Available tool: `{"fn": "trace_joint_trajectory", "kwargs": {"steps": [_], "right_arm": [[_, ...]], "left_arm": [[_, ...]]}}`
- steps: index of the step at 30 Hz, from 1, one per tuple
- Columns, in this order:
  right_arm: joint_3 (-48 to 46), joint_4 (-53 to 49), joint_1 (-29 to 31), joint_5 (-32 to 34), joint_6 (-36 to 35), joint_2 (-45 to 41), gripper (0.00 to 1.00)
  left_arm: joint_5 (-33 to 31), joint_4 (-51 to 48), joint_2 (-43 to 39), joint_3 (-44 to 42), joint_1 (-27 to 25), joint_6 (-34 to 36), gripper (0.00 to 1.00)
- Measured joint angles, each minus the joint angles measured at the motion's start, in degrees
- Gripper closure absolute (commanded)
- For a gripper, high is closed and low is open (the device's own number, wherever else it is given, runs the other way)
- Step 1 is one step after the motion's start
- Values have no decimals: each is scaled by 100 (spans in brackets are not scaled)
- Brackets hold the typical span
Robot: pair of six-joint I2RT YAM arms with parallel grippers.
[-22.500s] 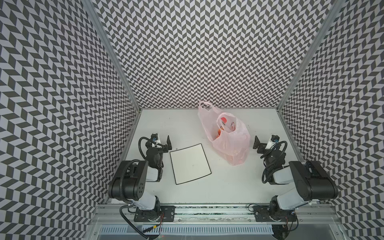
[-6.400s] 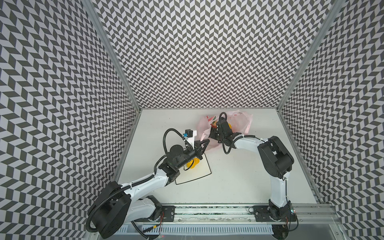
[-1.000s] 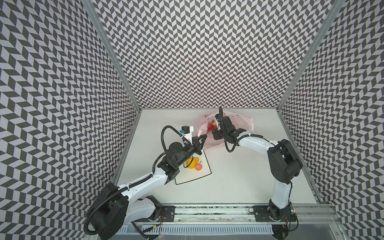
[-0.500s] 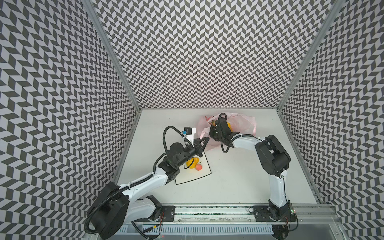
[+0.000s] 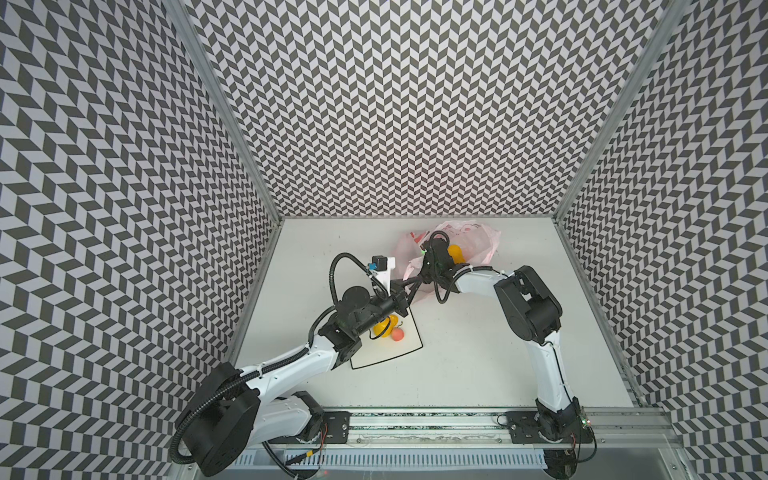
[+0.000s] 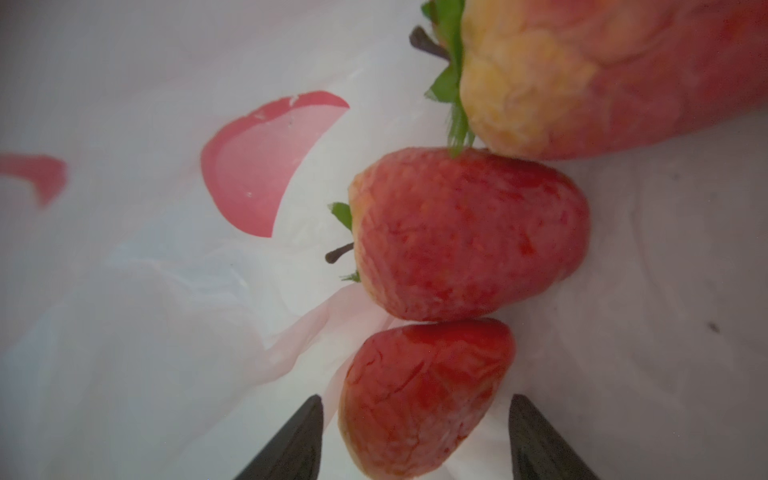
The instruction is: Take the fake fruits out of the plastic bag
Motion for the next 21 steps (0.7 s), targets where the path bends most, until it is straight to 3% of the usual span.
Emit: {"fn": "trace_joint_trajectory", "kwargs": {"steps": [6,11,21], "right_arm": [[319,-15,61,4,264,247,37],[361,-35,83,33,354,291,48],[-24,-52,85,177,-140,-50,62]], "left_arm": [[9,0,0,0,-4,0,100],[-74,-31,-20,0,-17,22,100],[-520,-142,-306,-79,70,44,100]]}}
